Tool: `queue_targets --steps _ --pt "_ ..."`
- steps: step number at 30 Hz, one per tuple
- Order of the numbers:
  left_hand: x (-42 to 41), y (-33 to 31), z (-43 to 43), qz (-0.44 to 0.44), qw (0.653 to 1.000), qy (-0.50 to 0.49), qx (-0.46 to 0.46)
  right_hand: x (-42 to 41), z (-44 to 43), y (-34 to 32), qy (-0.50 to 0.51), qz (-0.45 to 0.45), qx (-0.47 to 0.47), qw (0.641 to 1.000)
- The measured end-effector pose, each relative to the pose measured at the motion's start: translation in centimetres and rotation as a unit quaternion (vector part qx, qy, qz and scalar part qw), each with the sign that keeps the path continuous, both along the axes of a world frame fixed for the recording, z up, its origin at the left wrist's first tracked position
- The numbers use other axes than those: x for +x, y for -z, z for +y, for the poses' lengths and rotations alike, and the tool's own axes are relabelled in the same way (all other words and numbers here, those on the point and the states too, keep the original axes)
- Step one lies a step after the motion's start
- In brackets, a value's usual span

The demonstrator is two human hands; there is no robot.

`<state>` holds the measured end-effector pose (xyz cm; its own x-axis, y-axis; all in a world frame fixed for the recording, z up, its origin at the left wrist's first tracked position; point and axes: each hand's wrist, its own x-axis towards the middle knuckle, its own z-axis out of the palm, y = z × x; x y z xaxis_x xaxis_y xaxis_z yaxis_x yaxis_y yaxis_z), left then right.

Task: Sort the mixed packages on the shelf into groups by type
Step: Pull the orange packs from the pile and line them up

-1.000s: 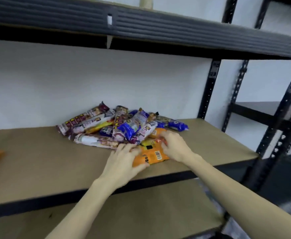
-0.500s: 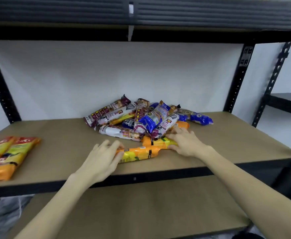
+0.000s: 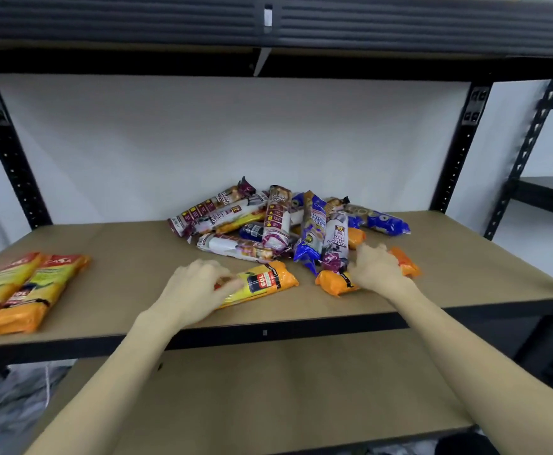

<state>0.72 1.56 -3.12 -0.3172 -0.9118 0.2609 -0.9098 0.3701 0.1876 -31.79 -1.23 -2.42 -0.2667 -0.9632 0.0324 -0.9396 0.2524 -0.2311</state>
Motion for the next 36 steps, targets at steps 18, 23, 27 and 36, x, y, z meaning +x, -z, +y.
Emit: queue_targets --steps 18,23,27,36 --pt "-6.3 -1.0 0.4 0.04 0.956 -0.259 0.131 5.2 6.3 -2.7 0.026 -0.069 -0.189 0.979" --pt "-2.1 0.5 2.3 0.08 0.964 -0.247 0.053 16.3 5.4 -3.1 -0.115 -0.174 -0.19 0.959" --pt "4.8 0.7 2.7 0.103 0.952 -0.288 -0.009 24.5 4.7 -1.5 -0.152 -0.218 -0.156 0.951" --pt "18.8 3.1 5.4 -0.051 0.935 -0.338 -0.092 36.0 3.5 1.4 -0.28 -0.217 -0.043 0.934"
